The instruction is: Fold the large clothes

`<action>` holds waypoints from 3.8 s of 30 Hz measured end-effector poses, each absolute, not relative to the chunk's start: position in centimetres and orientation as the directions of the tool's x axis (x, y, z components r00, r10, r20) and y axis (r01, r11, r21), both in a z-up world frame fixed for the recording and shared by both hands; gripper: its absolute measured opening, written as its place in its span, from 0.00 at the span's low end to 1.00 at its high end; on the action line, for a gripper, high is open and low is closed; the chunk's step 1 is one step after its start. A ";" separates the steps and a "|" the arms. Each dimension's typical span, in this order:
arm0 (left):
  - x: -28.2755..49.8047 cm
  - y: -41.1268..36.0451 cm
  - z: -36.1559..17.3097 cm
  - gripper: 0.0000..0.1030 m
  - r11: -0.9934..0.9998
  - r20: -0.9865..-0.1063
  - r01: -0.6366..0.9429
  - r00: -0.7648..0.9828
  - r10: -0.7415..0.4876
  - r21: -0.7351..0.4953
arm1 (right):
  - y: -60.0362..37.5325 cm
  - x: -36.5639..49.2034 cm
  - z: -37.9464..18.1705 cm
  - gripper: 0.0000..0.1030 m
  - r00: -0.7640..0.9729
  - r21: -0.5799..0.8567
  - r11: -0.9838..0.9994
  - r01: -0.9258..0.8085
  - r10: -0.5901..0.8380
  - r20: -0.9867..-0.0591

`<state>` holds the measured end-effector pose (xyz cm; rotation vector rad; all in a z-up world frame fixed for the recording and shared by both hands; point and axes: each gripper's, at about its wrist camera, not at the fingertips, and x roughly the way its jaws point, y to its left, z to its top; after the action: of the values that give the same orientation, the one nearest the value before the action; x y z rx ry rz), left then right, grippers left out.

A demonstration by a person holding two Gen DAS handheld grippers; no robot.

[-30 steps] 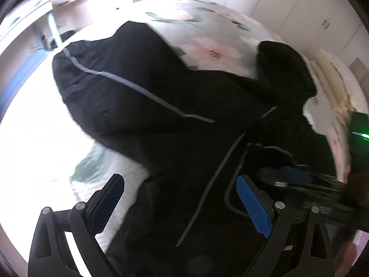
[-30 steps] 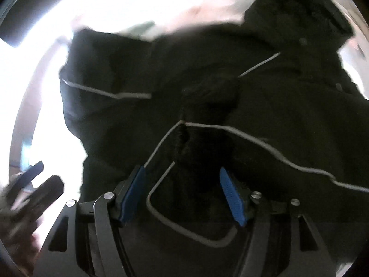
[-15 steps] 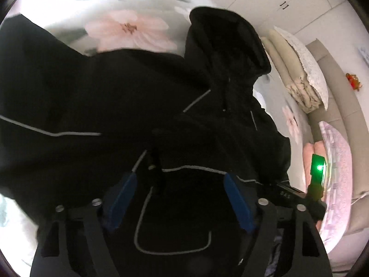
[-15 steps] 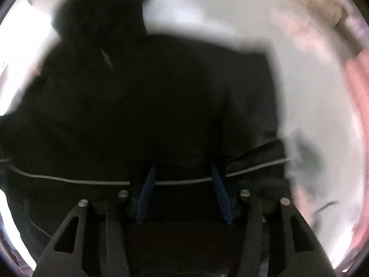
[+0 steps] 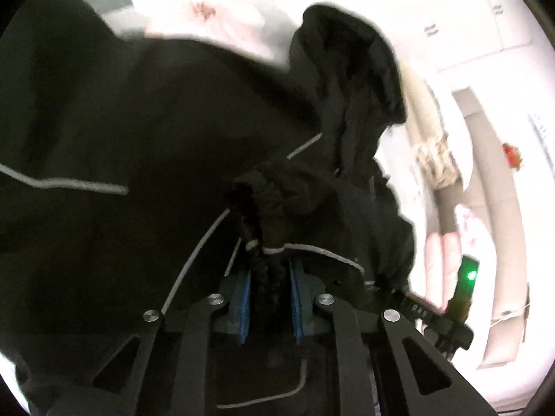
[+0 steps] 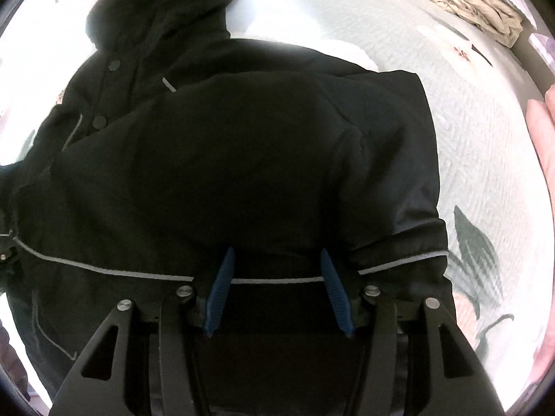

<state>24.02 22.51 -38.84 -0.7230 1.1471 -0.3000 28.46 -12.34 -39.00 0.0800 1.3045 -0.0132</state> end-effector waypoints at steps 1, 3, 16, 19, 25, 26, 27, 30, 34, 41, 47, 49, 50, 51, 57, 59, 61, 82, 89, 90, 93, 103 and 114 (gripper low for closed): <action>24.0 22.7 -38.0 0.18 0.734 -0.707 -0.129 0.421 -0.568 -0.667 | -12.6 28.4 -38.5 0.56 0.263 0.081 0.995 0.058 0.063 -0.963; 24.1 23.4 -35.3 0.18 0.735 -0.680 -0.090 0.470 -0.563 -0.672 | -13.1 27.9 -37.0 0.55 0.273 0.139 0.988 0.072 0.114 -0.955; 24.2 28.0 -40.9 0.22 0.851 -0.848 -0.180 0.320 -0.423 -0.493 | -12.0 27.5 -39.1 0.71 0.213 0.075 0.989 0.127 0.047 -0.976; 23.8 27.8 -40.7 0.23 0.848 -0.841 -0.185 0.344 -0.418 -0.497 | -10.7 27.3 -39.4 0.73 0.250 0.001 0.997 0.083 -0.020 -0.968; 21.5 28.4 -35.3 0.35 0.946 -0.898 -0.149 0.385 -0.213 -0.289 | -11.7 28.0 -36.7 0.69 0.215 0.048 0.995 0.091 0.027 -0.976; 21.3 28.8 -34.2 0.37 0.954 -0.897 -0.140 0.399 -0.190 -0.264 | -11.7 28.0 -35.2 0.69 0.251 0.052 0.996 0.076 0.032 -0.968; 21.2 29.0 -33.2 0.39 0.958 -0.893 -0.132 0.413 -0.182 -0.256 | -11.6 28.1 -34.3 0.69 0.275 0.050 0.997 0.065 0.030 -0.961; 22.0 27.9 -31.0 0.48 0.942 -0.845 -0.049 0.460 -0.273 -0.331 | -10.8 29.2 -32.6 0.69 0.329 0.021 0.999 0.036 0.008 -0.944; 24.9 23.2 -32.7 0.48 0.867 -0.779 0.058 0.414 -0.472 -0.495 | -10.2 32.0 -33.5 0.69 0.365 -0.001 0.999 0.047 -0.018 -0.931; 28.0 21.9 -41.6 0.02 0.861 -0.838 -0.038 0.258 -0.481 -0.506 | -10.3 35.0 -39.6 0.71 0.251 -0.078 0.995 0.059 -0.090 -0.964; 26.1 25.5 -39.4 0.09 0.820 -0.801 -0.074 0.279 -0.529 -0.568 | -11.5 33.6 -36.6 0.70 0.251 0.010 0.999 0.048 -0.003 -0.968; 24.8 25.0 -37.7 0.30 0.838 -0.807 -0.025 0.288 -0.515 -0.544 | -11.4 31.4 -34.7 0.70 0.280 0.048 0.998 0.040 0.035 -0.959; 24.2 24.6 -36.9 0.53 0.852 -0.813 -0.010 0.304 -0.497 -0.524 | -11.3 29.7 -33.7 0.70 0.289 0.063 0.997 0.036 0.049 -0.956; 23.3 24.1 -36.1 0.67 0.870 -0.822 0.003 0.328 -0.466 -0.493 | -11.1 28.5 -33.2 0.70 0.294 0.060 0.998 0.032 0.048 -0.955; 20.1 21.4 -36.9 0.68 0.957 -0.890 0.035 0.361 -0.280 -0.287 | -9.9 22.1 -35.0 0.70 0.236 -0.091 0.996 0.005 -0.089 -0.968; 20.1 20.1 -38.2 0.67 0.978 -0.911 0.049 0.355 -0.209 -0.205 | -10.3 21.6 -37.9 0.70 0.156 -0.122 0.992 0.012 -0.123 -0.980; 20.3 18.9 -39.7 0.70 0.989 -0.927 0.042 0.345 -0.149 -0.143 | -10.2 21.9 -38.9 0.75 0.159 -0.123 0.992 0.011 -0.123 -0.980; 9.1 17.0 -32.6 0.83 0.991 -0.892 -0.119 0.452 -0.004 -0.065 | -9.6 13.9 -33.0 0.98 0.284 0.033 0.990 -0.134 0.070 -0.956; 0.7 24.4 -29.3 0.83 0.945 -0.885 -0.327 0.443 0.146 -0.008 | -5.2 3.5 -33.3 0.98 0.241 -0.021 0.948 -0.318 0.059 -0.969; 0.2 26.2 -28.7 0.83 0.930 -0.881 -0.366 0.441 0.172 -0.002 | -4.8 3.0 -33.4 0.98 0.233 -0.013 0.941 -0.337 0.070 -0.970; -0.1 31.0 -27.5 0.83 0.897 -0.866 -0.441 0.447 0.224 0.004 | -2.1 2.0 -33.3 0.98 0.206 0.017 0.913 -0.408 0.110 -0.972; 6.2 46.6 -26.4 0.83 0.847 -0.830 -0.529 0.493 0.262 -0.047 | 6.9 9.9 -33.0 0.97 0.215 0.043 0.958 -0.282 0.107 -0.971; 17.7 61.7 -33.4 0.83 0.781 -0.865 -0.588 0.485 0.131 -0.211 | 9.1 12.3 -40.0 1.00 -0.035 -0.038 0.998 -0.055 -0.040 -0.999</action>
<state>17.66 61.66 -33.41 -0.5295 0.9745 0.4635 12.26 9.08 -39.97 -0.0734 1.6066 0.0119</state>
